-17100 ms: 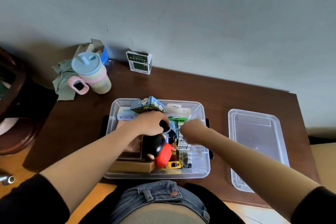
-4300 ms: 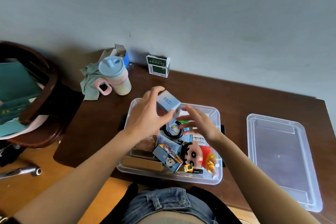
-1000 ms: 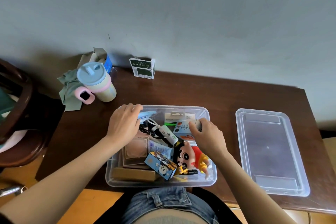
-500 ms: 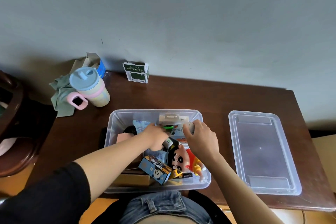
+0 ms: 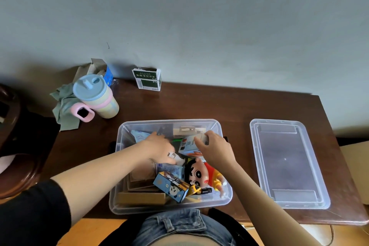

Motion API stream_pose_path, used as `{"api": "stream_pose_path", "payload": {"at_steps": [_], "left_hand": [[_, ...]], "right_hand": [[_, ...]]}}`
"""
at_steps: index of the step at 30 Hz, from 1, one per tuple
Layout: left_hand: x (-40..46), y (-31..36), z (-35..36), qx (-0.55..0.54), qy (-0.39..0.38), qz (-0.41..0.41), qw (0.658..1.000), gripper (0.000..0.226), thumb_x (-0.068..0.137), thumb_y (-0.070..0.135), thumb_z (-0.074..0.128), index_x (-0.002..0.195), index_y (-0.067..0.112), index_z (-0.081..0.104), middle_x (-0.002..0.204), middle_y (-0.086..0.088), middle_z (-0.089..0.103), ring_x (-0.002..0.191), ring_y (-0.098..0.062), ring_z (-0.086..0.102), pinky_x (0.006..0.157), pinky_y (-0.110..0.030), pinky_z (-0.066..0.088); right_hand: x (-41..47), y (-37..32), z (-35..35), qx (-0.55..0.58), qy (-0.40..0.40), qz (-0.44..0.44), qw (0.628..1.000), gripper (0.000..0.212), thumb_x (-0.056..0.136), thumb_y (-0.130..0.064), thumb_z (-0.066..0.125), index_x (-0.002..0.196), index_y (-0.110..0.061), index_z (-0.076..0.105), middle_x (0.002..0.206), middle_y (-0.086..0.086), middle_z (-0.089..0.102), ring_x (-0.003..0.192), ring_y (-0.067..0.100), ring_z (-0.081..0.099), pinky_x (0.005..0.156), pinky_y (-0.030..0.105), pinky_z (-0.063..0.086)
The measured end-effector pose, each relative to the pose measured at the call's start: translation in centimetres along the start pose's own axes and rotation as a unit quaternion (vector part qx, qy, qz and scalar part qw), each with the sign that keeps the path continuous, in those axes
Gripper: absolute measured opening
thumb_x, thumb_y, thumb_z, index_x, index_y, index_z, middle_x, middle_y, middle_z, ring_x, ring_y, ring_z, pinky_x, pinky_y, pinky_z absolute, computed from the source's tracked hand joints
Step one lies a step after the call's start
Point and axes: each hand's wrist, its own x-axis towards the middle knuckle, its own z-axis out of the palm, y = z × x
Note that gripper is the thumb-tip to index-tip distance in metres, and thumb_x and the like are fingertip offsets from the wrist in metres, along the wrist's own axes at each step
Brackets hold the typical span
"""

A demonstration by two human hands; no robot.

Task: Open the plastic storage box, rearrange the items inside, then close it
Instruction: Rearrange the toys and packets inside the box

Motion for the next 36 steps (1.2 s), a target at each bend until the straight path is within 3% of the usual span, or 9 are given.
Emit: {"api": "stream_pose_path", "payload": {"at_steps": [13,18,21,25,27,29,32,34,36], "left_hand": [[-0.1,-2.0,0.5,-0.119,-0.071,-0.026,0.990,0.056,0.090,0.066,0.034,0.103,0.020,0.065,0.096,0.000,0.064,0.091,-0.022,0.058,0.075,-0.034,0.041],[0.2,-2.0,1.5,-0.123,-0.012,-0.047,0.991,0.048,0.094,0.057,0.040,0.106,0.018,0.066,0.095,-0.003,0.067,0.079,-0.018,0.057,0.067,-0.028,0.040],[0.0,-2.1,2.1,-0.158,0.034,-0.066,0.985,0.051,0.095,0.055,0.038,0.095,0.013,0.067,0.075,-0.001,0.061,0.064,-0.015,0.053,0.056,-0.025,0.036],[0.0,-2.4,2.5,-0.244,0.065,-0.078,0.964,0.068,0.081,0.076,0.040,0.105,0.019,0.068,0.096,0.000,0.071,0.085,-0.018,0.064,0.074,-0.030,0.047],[0.2,-2.3,2.5,-0.251,0.061,-0.088,0.962,0.064,0.082,0.077,0.036,0.087,0.019,0.062,0.079,0.000,0.068,0.074,-0.018,0.062,0.064,-0.030,0.042],[0.5,-1.9,2.3,-0.262,0.067,-0.107,0.957,0.064,0.085,0.075,0.029,0.063,0.017,0.045,0.054,0.002,0.046,0.055,-0.017,0.048,0.054,-0.028,0.030],[0.8,-1.4,1.6,-0.293,0.062,-0.127,0.946,0.065,0.088,0.072,0.027,0.053,0.018,0.031,0.047,0.004,0.029,0.046,-0.014,0.035,0.066,-0.032,0.032],[0.8,-1.1,1.4,-0.314,0.058,-0.135,0.938,0.063,0.090,0.070,0.028,0.053,0.018,0.034,0.047,0.004,0.031,0.047,-0.013,0.037,0.081,-0.041,0.040],[0.7,-0.8,1.2,-0.322,0.058,-0.135,0.935,0.061,0.092,0.067,0.027,0.056,0.020,0.040,0.050,-0.001,0.041,0.055,-0.014,0.046,0.091,-0.044,0.038]], "right_hand": [[1.6,-3.1,3.1,-0.009,0.035,-0.018,0.999,0.037,0.088,-0.048,0.051,0.095,-0.012,0.049,0.087,0.002,0.056,0.071,0.021,0.058,0.054,0.033,0.042],[1.4,-3.8,5.2,-0.178,0.020,-0.059,0.982,0.059,0.083,-0.062,0.053,0.110,-0.011,0.041,0.098,0.003,0.049,0.082,0.025,0.062,0.054,0.031,0.032],[1.4,-3.9,5.4,-0.136,0.015,-0.043,0.990,0.072,0.075,-0.074,0.052,0.111,-0.013,0.040,0.102,0.001,0.048,0.083,0.023,0.062,0.055,0.031,0.038],[0.9,-1.6,3.5,-0.002,-0.017,-0.053,0.998,0.053,0.089,-0.048,0.056,0.127,-0.014,0.041,0.127,0.002,0.050,0.099,0.021,0.060,0.073,0.031,0.047],[0.7,-0.4,2.4,-0.042,-0.054,-0.063,0.996,0.046,0.092,-0.034,0.055,0.129,-0.011,0.042,0.129,0.006,0.051,0.106,0.022,0.058,0.083,0.032,0.047],[0.4,0.1,1.7,-0.114,-0.104,-0.070,0.986,0.040,0.093,-0.030,0.052,0.127,-0.009,0.046,0.126,0.009,0.055,0.111,0.024,0.056,0.089,0.033,0.046],[-0.2,0.0,1.8,-0.128,-0.192,-0.064,0.971,0.025,0.093,-0.026,0.050,0.107,-0.006,0.055,0.100,0.011,0.063,0.087,0.024,0.059,0.070,0.031,0.046],[-0.3,-0.3,2.3,-0.086,-0.234,-0.056,0.967,0.011,0.090,-0.025,0.052,0.084,-0.016,0.051,0.077,0.004,0.059,0.070,0.019,0.052,0.054,0.026,0.038],[-0.2,-0.6,3.1,-0.053,-0.227,-0.055,0.971,0.011,0.093,-0.027,0.052,0.083,-0.021,0.049,0.075,-0.002,0.056,0.066,0.015,0.050,0.055,0.025,0.037]]}}
